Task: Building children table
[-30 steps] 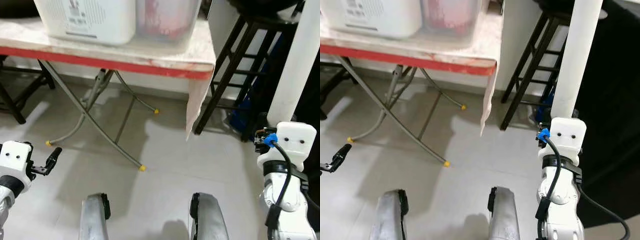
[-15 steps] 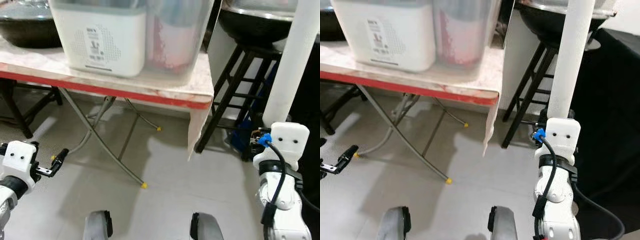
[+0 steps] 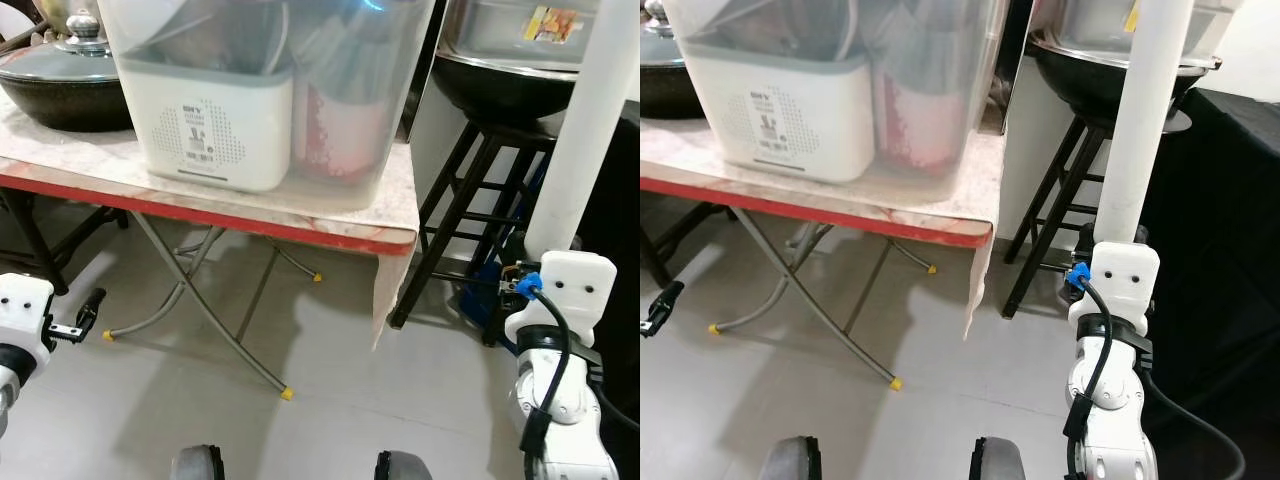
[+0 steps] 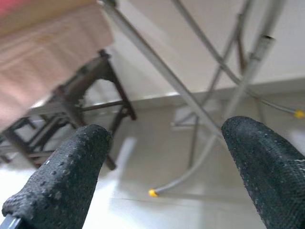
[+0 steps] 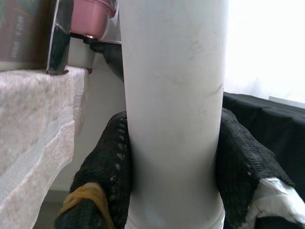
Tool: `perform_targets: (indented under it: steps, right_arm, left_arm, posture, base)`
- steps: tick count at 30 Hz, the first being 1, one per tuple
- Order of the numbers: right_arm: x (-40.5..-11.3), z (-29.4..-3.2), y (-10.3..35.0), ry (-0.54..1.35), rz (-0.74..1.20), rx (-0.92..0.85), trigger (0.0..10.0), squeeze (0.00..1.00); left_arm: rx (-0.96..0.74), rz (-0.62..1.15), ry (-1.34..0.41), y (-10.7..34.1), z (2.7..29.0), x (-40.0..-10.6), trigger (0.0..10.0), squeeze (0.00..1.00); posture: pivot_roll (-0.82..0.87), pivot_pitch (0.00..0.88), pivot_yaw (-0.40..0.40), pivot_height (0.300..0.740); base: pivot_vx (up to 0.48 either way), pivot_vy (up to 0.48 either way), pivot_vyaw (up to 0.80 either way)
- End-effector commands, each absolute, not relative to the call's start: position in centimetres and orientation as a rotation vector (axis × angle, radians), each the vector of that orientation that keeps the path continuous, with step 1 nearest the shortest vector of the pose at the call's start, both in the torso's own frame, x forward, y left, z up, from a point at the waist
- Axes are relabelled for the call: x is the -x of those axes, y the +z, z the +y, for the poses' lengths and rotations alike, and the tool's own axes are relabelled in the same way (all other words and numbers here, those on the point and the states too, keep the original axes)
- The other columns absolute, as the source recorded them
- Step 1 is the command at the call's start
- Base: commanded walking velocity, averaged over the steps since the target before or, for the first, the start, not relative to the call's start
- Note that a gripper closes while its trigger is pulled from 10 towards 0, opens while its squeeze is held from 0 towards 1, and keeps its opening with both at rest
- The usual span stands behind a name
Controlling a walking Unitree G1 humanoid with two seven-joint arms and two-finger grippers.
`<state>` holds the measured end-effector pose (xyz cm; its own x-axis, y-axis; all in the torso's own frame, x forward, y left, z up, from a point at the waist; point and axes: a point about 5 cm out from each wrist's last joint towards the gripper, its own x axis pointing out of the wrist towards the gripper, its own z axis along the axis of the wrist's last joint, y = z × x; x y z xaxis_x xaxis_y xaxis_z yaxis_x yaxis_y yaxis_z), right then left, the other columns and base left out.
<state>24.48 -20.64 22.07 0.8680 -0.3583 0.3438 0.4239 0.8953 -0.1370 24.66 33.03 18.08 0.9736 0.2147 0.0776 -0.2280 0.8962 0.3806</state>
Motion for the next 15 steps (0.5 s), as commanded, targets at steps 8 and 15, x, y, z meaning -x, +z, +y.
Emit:
perform_targets:
  steps: [8, 15]
  right_arm:
    - [-24.6, -21.1, 22.2, -0.436, -0.337, 0.212, 0.0, 0.0]
    - [-24.8, -21.0, 22.2, -0.434, -0.345, 0.21, 0.0, 0.0]
  left_arm:
    - [-0.425, -0.125, 0.374, 20.1, 34.2, -24.8, 10.0, 0.0]
    - [-0.541, -0.23, 0.521, 22.5, 34.8, -25.1, 10.0, 0.0]
  posture:
    - [0.08, 0.0, -0.104, 0.599]
    - [0.07, 0.0, -0.1, 0.619]
  base:
    - [0.0, 0.0, 0.0]
    - [0.0, 0.0, 0.0]
